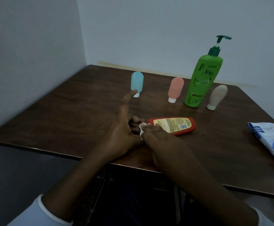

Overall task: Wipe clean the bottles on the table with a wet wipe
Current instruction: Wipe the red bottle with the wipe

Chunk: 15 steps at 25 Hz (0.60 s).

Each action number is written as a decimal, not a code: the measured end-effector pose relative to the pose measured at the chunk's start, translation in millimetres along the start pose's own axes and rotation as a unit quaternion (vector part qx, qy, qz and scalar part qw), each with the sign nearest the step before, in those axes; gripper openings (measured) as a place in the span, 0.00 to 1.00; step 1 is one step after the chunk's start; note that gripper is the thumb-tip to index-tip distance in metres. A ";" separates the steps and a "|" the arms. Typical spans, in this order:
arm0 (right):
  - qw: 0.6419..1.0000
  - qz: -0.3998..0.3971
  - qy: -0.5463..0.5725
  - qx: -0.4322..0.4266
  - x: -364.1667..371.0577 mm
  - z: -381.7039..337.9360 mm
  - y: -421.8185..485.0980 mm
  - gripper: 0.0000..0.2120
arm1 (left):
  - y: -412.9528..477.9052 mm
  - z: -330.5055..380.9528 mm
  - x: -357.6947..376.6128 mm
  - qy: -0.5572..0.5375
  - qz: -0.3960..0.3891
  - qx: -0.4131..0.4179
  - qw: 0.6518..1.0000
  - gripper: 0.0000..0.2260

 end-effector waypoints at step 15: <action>0.964 -0.048 -0.044 0.256 -37.8 137.4 -1.9 0.03 | -1.5 1.1 1.4 0.062 0.000 0.002 0.998 0.62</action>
Point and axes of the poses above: each hand's wrist, its own y-axis towards the middle knuckle, its own x-axis out of the palm, z = x × y, the point moved 9 cm from there along y, towards the middle knuckle, and after that the axes turned 9 degrees about -x, right-handed, at the moved point
